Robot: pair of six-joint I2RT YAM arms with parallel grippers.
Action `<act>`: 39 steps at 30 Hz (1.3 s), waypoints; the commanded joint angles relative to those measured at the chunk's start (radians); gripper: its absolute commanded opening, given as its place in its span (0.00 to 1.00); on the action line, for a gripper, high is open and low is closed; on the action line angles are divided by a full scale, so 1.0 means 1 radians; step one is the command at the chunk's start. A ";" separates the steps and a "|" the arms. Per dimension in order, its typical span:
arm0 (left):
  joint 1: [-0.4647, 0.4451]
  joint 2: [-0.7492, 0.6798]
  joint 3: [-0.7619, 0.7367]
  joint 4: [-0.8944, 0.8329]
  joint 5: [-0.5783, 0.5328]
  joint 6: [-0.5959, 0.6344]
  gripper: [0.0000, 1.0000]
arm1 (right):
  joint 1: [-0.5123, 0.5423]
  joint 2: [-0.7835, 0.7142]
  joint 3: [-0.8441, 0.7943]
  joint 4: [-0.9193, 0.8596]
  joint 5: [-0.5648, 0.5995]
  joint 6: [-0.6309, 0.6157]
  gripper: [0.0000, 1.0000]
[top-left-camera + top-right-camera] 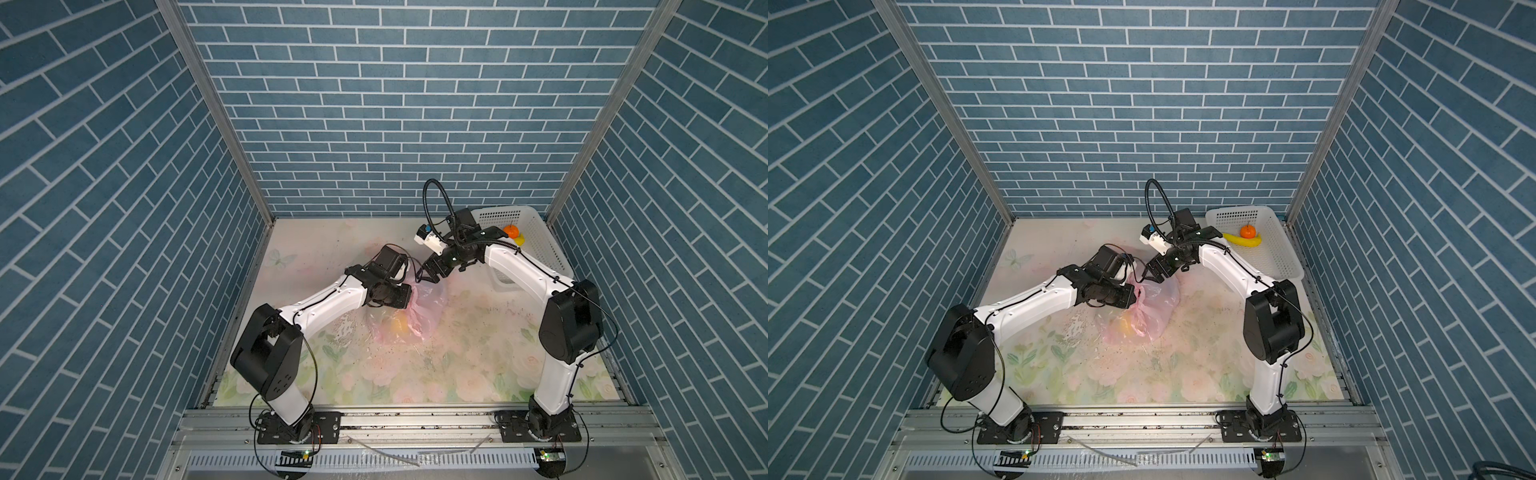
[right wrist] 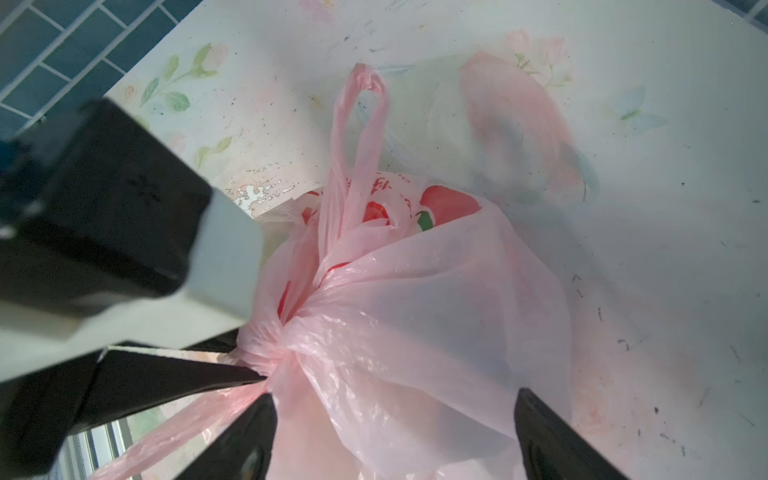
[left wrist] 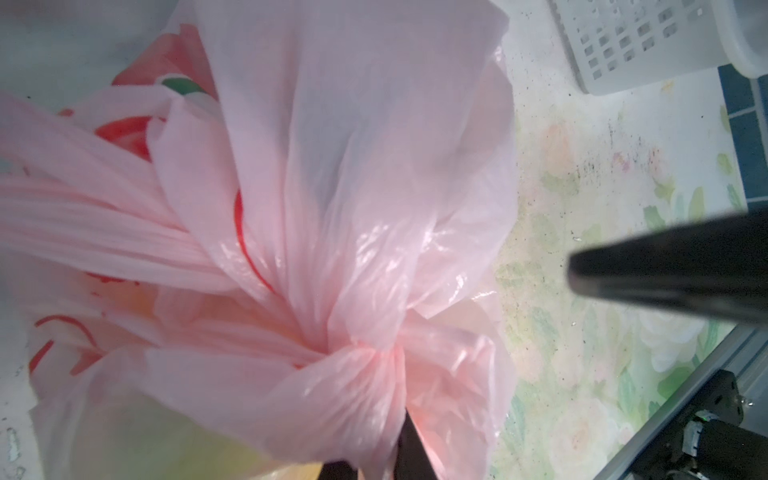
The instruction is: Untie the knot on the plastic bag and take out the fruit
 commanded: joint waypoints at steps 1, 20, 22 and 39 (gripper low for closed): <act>-0.006 -0.036 -0.027 0.024 -0.006 0.011 0.14 | 0.026 0.029 0.054 0.010 -0.033 -0.083 0.89; -0.003 -0.100 -0.120 0.082 -0.035 0.015 0.04 | 0.049 0.124 0.037 0.074 -0.051 -0.041 0.54; -0.003 -0.103 -0.125 0.083 -0.042 0.013 0.04 | 0.051 0.123 0.026 0.073 -0.054 -0.034 0.37; 0.060 -0.192 -0.181 0.102 -0.084 0.018 0.00 | 0.012 -0.085 -0.197 0.175 0.089 0.093 0.00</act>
